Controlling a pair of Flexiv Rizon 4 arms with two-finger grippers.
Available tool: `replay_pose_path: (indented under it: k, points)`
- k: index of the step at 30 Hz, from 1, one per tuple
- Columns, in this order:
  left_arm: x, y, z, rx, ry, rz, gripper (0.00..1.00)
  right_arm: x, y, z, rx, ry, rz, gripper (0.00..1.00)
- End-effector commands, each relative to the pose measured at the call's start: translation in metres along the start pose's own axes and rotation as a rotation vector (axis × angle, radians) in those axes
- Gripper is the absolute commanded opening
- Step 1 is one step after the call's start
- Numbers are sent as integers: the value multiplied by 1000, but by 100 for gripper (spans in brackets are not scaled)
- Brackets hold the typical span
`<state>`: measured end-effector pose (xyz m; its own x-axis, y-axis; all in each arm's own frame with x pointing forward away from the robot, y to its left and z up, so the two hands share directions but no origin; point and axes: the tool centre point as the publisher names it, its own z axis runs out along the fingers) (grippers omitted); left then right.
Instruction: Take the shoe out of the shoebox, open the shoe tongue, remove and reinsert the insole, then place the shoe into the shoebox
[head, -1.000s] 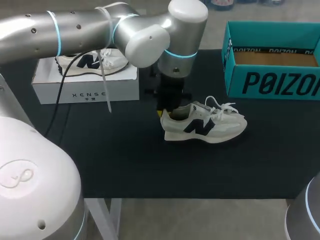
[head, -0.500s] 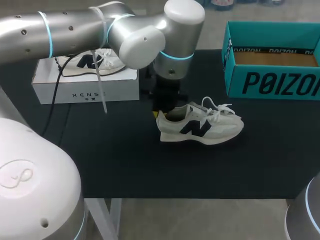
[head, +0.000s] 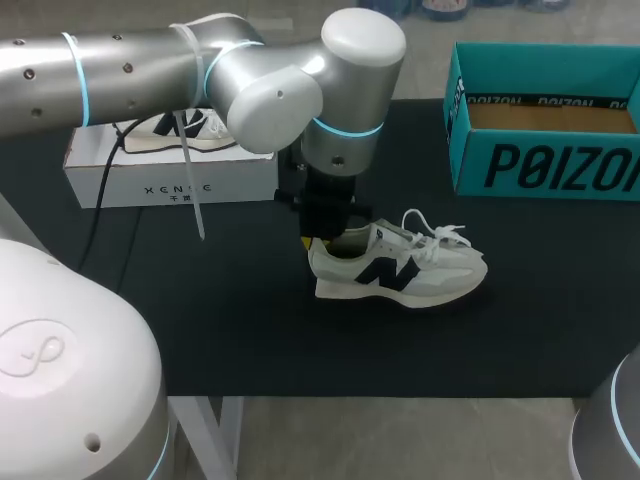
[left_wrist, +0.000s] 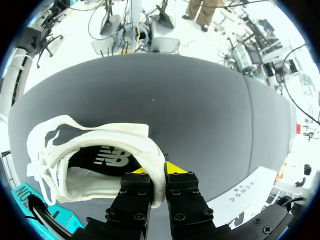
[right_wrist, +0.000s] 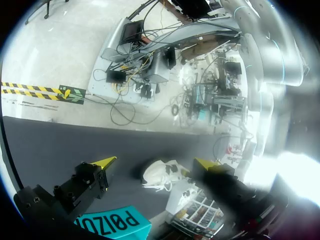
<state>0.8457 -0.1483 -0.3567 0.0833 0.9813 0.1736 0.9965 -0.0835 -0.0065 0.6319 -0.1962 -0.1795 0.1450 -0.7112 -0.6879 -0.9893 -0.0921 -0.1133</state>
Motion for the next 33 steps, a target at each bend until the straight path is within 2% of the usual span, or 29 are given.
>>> replay_pose_path:
  k: [1, 6, 7, 8, 9, 10, 16, 20, 25, 28, 32, 33]
  points:
    - [-4, -3, 7, -7, 11, 11, 0, -2, 8, 1, 363, 6, -1, 100]
    - [-9, -8, 15, 2, 26, 33, 0, -2, 8, 1, 363, 6, -1, 100]
    - [-9, -8, 16, 0, 27, 33, 16, -2, 8, 1, 363, 6, -1, 100]
    - [-9, -8, 15, -10, 26, 39, 28, -2, 8, 1, 363, 6, -1, 100]
    - [-10, -8, 14, -16, 31, 37, 74, -2, 8, 1, 363, 6, -1, 100]
    - [-9, -9, 12, -27, 33, 24, 100, -2, 8, 1, 363, 6, -1, 100]
    - [0, -16, -10, -68, 22, -20, 100, -2, 8, 1, 363, 6, -1, 100]
    - [14, -29, -31, -96, -7, -66, 100, -2, 8, 1, 363, 6, -1, 100]
    - [48, -45, -62, -124, -74, -171, 100, -2, 8, 1, 363, 6, -1, 100]
    - [72, -54, -72, -106, -159, -230, 100, -2, 8, 1, 363, 6, -1, 100]
    - [102, -61, -65, -38, -312, -262, 100, -2, 8, 1, 363, 6, -1, 100]
    - [108, -64, -60, -9, -319, -279, 100, -2, 8, 1, 363, 6, -1, 100]
